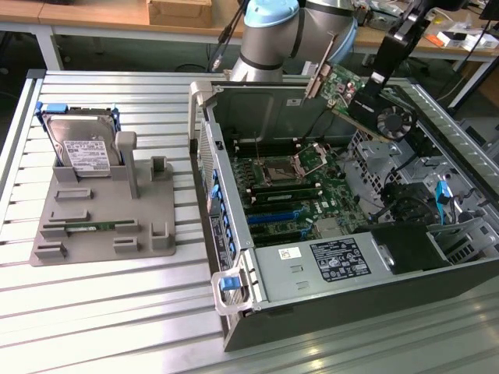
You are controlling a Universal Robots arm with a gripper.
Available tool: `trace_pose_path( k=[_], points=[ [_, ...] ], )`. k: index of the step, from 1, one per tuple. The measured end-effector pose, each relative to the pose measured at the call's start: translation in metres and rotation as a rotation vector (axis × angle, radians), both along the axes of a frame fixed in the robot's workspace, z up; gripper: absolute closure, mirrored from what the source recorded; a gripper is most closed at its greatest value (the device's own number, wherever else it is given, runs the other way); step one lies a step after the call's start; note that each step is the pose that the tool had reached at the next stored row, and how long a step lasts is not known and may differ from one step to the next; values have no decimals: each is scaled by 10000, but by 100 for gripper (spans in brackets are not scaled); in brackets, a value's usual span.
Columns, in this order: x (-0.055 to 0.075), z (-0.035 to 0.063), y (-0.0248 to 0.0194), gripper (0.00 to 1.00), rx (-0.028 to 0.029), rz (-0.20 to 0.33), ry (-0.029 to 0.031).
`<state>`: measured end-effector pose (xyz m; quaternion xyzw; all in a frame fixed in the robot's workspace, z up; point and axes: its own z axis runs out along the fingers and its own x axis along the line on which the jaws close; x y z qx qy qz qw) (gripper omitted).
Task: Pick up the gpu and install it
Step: 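Insert the gpu into the slot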
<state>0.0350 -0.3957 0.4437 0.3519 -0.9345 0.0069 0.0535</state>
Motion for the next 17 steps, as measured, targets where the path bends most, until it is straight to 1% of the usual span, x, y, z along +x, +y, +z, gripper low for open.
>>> trace_pose_path(
  k=[1, 2, 4, 5, 7, 9, 10, 11, 12, 14, 17],
  points=[
    [0, -1, 0, 74, -1, 284, 0],
    [0, -2, 0, 74, 1, 414, 0],
    [0, -3, 0, 74, 0, 851, 0],
    [1, -5, 0, 74, -1, 1250, 0],
    [1, -9, 0, 74, 0, 1880, 0],
    [1, -13, 0, 74, -1, 2771, 0],
    [1, -15, 0, 74, -1, 3057, 0],
    [1, -17, 0, 74, 0, 3474, 0],
    [1, -19, 0, 74, -1, 3770, 0],
    [2, -23, 0, 74, -1, 4522, 0],
    [3, -28, 0, 74, -1, 5397, 0]
  ],
)
